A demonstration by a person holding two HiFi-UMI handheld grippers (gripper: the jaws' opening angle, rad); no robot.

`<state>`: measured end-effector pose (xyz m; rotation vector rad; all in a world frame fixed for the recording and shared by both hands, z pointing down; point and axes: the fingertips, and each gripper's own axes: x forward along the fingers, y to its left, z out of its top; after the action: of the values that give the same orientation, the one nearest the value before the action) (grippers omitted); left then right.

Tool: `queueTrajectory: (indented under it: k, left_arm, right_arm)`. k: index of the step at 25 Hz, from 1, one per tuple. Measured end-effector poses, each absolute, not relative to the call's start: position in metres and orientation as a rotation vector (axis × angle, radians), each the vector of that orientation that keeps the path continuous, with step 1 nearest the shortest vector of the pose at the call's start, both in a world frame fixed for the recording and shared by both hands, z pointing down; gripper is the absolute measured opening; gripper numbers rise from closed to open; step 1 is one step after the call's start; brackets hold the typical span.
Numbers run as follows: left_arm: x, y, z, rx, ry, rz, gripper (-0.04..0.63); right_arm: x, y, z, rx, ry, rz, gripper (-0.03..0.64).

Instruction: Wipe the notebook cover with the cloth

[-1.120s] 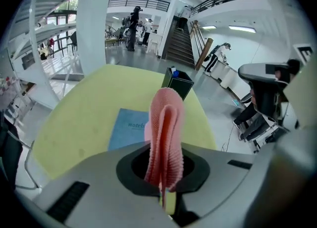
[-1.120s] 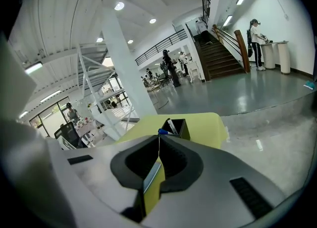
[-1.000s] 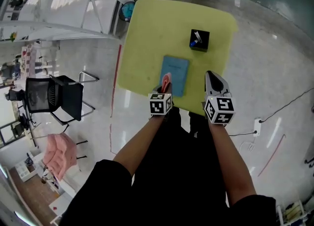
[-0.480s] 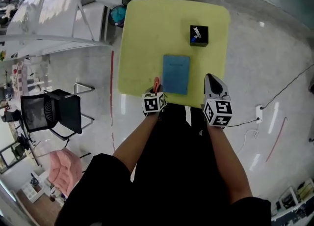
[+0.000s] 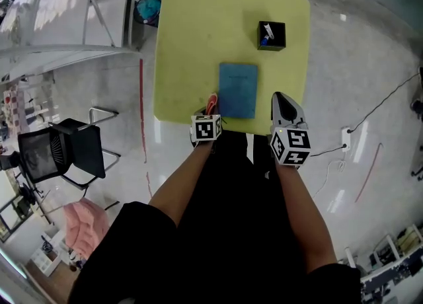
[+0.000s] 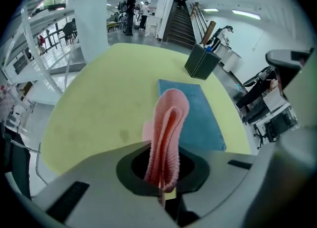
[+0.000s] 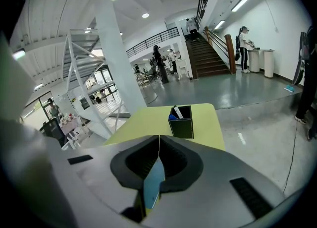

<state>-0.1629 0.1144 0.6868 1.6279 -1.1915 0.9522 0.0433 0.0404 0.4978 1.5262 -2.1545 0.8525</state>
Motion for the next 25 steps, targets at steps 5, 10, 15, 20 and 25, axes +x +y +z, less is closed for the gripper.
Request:
queueTrajectory:
  k: [5, 10, 15, 20, 25]
  left_arm:
    - [-0.147, 0.123, 0.695, 1.639, -1.142, 0.959, 0.023]
    - [-0.143, 0.119, 0.698, 1.640, -1.137, 0.966, 0.023]
    - [-0.139, 0.119, 0.701, 1.637, -1.138, 0.976, 0.023]
    - [-0.130, 0.122, 0.703, 1.641, -1.126, 0.971, 0.023]
    - [-0.119, 0.123, 0.702, 1.648, -1.117, 0.990, 0.023]
  right_arm:
    - [0.028, 0.037, 0.501, 1.502, -2.162, 0.846, 0.032]
    - [0.022, 0.037, 0.504, 1.469, -2.164, 0.853, 0.032]
    - [0.025, 0.035, 0.509, 1.474, -2.156, 0.852, 0.032]
    - [0.031, 0.034, 0.510, 1.488, -2.156, 0.868, 0.032]
    - [0.037, 0.038, 0.511, 1.485, -2.157, 0.877, 0.032]
